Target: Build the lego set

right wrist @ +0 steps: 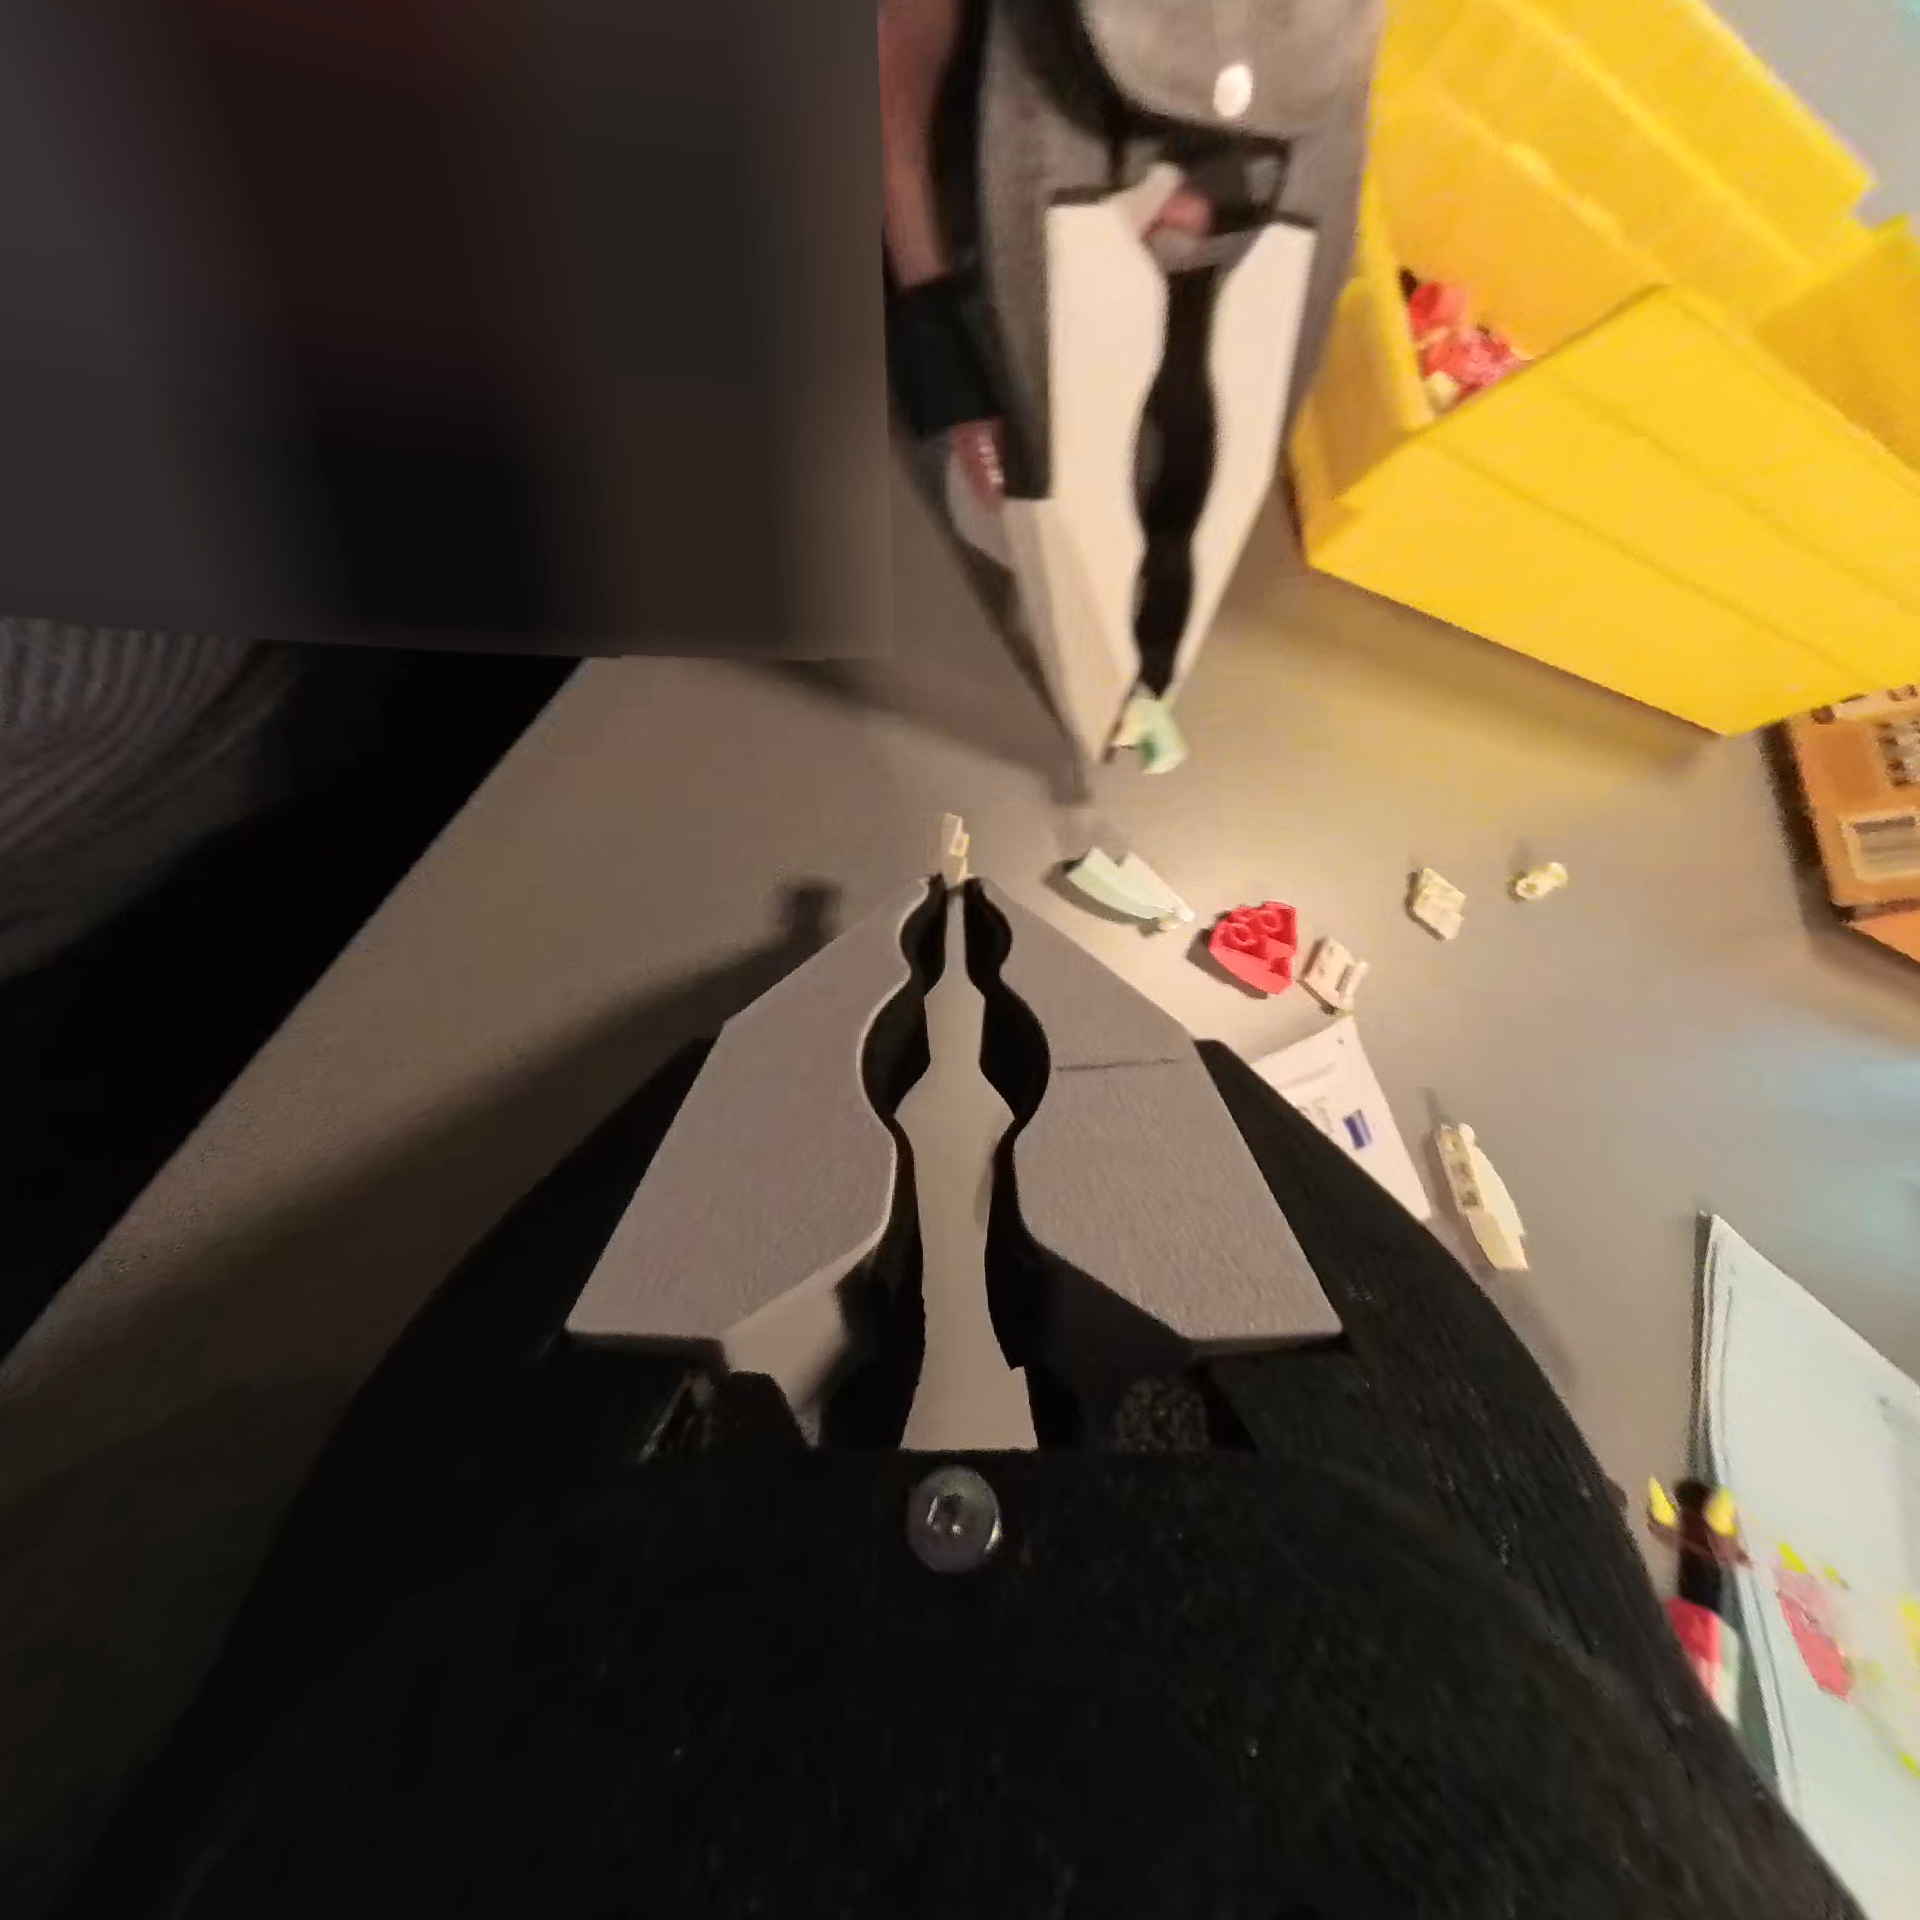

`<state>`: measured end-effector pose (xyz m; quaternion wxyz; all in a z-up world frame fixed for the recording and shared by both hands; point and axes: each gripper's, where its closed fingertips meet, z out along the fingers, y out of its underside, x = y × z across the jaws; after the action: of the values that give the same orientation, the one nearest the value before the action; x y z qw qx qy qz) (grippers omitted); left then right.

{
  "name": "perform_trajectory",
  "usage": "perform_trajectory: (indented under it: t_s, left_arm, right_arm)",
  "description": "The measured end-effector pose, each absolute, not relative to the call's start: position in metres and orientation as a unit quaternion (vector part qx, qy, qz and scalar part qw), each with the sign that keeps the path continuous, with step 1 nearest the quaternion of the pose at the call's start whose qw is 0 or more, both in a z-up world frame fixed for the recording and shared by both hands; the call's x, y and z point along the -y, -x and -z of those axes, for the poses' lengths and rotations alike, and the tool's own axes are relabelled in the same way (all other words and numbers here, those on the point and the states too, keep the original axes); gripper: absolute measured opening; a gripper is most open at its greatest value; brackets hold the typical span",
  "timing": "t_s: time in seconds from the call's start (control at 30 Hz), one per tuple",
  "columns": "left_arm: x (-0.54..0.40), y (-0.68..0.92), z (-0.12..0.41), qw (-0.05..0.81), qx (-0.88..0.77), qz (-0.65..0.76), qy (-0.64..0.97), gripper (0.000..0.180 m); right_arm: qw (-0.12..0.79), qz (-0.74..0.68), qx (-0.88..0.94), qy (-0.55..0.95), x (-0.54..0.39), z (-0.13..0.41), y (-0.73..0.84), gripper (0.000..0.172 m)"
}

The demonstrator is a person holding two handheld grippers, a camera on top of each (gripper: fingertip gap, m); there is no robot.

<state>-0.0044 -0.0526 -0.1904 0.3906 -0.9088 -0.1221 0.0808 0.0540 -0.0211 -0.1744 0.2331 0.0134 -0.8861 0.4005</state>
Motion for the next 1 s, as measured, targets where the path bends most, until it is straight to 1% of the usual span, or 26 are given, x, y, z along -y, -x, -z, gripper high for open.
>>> perform_trajectory:
  t_s: [0.2,0.47,0.7,0.83,0.87,0.93,1.0]
  left_arm:
    - [0.052,0.015,0.195,0.374,0.151,-0.048,0.914,0.01]
    - [0.053,0.012,0.195,0.366,0.129,-0.047,0.92,0.01]
    - [0.048,-0.002,0.194,0.37,0.099,-0.022,0.924,0.01]
    - [0.047,-0.002,0.194,0.372,0.109,-0.017,0.922,0.01]
    - [0.047,-0.001,0.194,0.374,0.116,-0.017,0.92,0.011]
    - [0.047,0.001,0.193,0.381,0.127,-0.019,0.916,0.027]
    - [0.047,0.002,0.192,0.385,0.132,-0.021,0.913,0.036]
  right_arm:
    - [0.28,-0.391,0.877,0.026,0.005,0.173,-0.032,0.002]
    - [0.234,-0.41,0.88,0.054,0.006,0.178,-0.034,0.002]
    - [0.221,-0.415,0.88,0.058,0.005,0.178,-0.036,0.002]
    - [0.232,-0.417,0.877,0.051,0.005,0.175,-0.035,0.002]
    - [0.24,-0.418,0.875,0.045,0.005,0.174,-0.035,0.002]
    - [0.259,-0.416,0.871,0.037,0.005,0.171,-0.033,0.002]
    - [0.267,-0.414,0.87,0.035,0.003,0.171,-0.032,0.002]
